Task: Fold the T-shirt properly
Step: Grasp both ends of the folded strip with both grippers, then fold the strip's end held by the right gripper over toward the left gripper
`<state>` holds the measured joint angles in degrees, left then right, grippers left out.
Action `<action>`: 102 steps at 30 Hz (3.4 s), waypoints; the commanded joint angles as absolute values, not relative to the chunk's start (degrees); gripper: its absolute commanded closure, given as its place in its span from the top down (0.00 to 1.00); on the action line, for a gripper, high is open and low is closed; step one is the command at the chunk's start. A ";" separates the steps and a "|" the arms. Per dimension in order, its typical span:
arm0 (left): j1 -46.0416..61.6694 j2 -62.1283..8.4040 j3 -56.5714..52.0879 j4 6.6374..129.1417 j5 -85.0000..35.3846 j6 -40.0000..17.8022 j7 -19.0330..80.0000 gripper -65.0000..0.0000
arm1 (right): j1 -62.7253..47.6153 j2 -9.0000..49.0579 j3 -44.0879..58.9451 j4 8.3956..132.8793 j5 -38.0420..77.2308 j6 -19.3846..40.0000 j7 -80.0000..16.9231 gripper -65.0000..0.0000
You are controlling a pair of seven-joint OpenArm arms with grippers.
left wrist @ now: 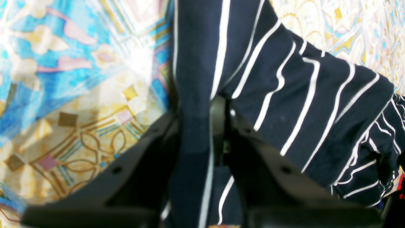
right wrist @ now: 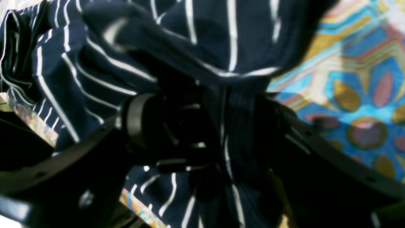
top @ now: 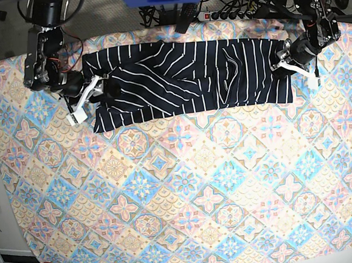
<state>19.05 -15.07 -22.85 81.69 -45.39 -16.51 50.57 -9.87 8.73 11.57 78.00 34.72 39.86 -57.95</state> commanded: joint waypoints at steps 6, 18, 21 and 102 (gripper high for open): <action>18.86 -15.69 -23.16 82.42 -45.67 -16.66 49.89 0.00 | -10.07 7.69 10.15 78.11 34.07 40.00 -60.00 0.63; 18.86 -15.69 -23.16 82.42 -45.58 -16.66 49.89 0.00 | -11.21 5.41 7.43 77.93 34.07 40.00 -59.82 0.63; 18.86 -15.69 -23.16 82.42 -45.58 -16.66 49.89 0.00 | -11.21 5.41 7.43 77.93 34.07 40.00 -59.74 0.63; 11.30 -8.22 -19.03 80.57 -45.93 -16.57 50.24 0.01 | 10.24 -8.92 -30.73 70.55 28.00 40.00 -47.60 0.23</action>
